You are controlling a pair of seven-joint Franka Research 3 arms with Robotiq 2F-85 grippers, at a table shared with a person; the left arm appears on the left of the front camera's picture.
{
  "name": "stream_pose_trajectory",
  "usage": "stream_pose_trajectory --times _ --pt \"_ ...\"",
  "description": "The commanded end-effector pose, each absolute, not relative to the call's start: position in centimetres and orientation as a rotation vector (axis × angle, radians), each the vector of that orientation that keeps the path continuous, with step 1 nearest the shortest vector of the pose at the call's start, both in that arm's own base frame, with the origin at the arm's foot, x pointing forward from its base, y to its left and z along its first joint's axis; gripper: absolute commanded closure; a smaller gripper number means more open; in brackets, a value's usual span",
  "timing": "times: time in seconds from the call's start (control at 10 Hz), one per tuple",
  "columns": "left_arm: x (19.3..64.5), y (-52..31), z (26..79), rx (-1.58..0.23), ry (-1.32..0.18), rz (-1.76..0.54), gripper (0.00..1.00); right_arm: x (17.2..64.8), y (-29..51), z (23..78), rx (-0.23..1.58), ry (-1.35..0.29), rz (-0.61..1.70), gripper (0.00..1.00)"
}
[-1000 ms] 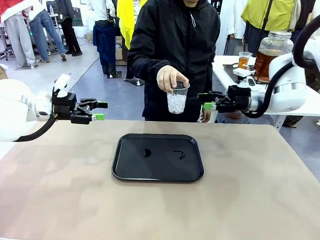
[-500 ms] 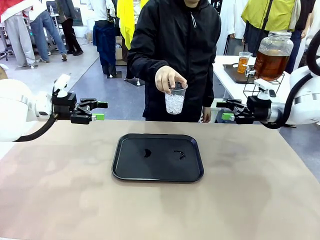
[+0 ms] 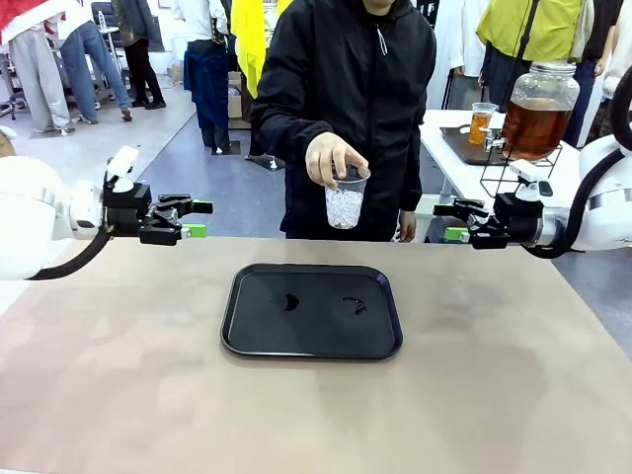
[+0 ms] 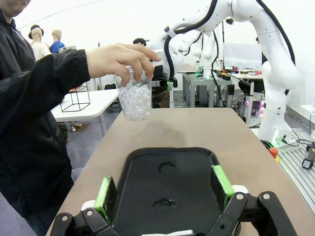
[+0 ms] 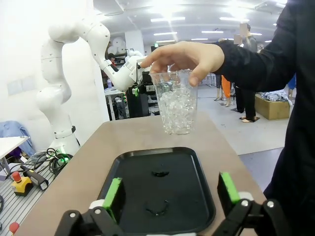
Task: Pour the drink into the iced cup.
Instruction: Open the gripper to release the iced cup you were holding.
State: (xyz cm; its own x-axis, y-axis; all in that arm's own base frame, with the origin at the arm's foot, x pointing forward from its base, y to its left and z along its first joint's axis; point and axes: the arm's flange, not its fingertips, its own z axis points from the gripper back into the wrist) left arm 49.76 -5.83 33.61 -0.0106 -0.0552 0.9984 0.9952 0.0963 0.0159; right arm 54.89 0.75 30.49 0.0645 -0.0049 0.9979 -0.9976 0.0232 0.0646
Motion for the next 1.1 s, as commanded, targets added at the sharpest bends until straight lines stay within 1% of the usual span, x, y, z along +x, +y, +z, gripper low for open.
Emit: stream_pose_trajectory --times 0.0,1.0 --pt "49.70 -6.00 33.80 -1.093 -1.231 -1.169 0.00 55.02 1.06 30.69 1.229 -1.173 1.142 0.00" --pt "49.70 -6.00 33.80 -1.093 -1.231 -1.169 0.00 55.02 1.06 30.69 1.229 -1.173 1.142 0.00"
